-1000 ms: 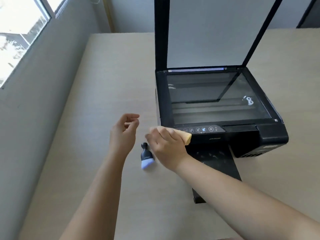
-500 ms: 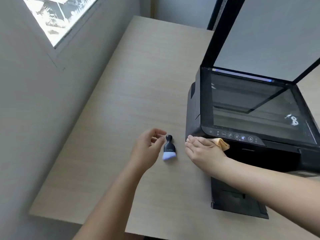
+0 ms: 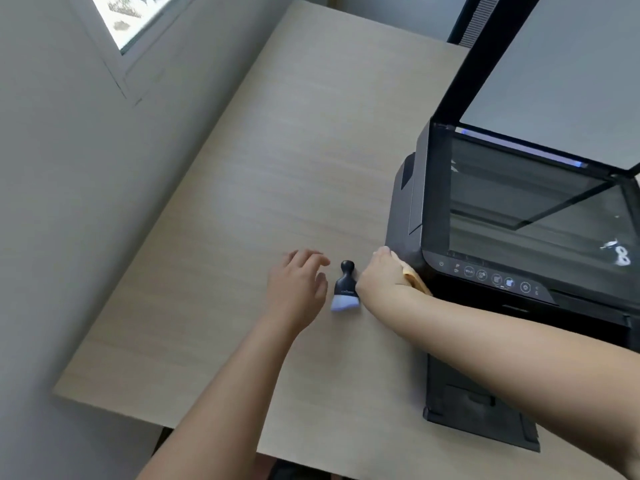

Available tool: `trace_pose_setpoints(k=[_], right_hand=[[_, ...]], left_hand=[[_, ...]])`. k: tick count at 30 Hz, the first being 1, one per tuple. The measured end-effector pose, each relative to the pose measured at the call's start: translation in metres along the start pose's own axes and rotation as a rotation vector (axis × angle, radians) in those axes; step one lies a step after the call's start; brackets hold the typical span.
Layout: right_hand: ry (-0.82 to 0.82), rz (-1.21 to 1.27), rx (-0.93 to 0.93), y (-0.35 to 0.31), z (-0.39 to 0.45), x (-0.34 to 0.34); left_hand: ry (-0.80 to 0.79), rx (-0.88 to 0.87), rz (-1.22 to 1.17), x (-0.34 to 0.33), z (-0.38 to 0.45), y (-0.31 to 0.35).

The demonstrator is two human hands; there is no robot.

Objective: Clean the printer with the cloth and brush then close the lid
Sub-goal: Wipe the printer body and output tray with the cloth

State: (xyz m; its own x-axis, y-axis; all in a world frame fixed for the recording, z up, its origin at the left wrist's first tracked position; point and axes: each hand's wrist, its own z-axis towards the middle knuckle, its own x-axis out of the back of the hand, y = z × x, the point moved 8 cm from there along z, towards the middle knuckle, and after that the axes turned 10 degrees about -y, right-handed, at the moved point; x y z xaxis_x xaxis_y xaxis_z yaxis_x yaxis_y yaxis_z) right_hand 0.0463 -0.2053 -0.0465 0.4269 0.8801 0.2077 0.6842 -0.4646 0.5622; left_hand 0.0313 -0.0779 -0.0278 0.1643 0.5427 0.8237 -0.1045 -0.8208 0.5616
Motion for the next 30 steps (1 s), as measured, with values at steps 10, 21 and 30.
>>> trace_pose_setpoints(k=[10,21,30], right_hand=[[0.215,0.082,-0.082,0.049,-0.076,0.004],[0.042,-0.068,-0.052,0.000,-0.028,-0.007],[0.276,0.154,-0.099,0.060,-0.086,0.013]], left_hand=[[-0.227,0.103,0.238,-0.058,-0.016,-0.050],[-0.227,0.105,0.268,-0.061,-0.017,-0.050],[-0.202,0.098,0.251,-0.059,-0.018,-0.048]])
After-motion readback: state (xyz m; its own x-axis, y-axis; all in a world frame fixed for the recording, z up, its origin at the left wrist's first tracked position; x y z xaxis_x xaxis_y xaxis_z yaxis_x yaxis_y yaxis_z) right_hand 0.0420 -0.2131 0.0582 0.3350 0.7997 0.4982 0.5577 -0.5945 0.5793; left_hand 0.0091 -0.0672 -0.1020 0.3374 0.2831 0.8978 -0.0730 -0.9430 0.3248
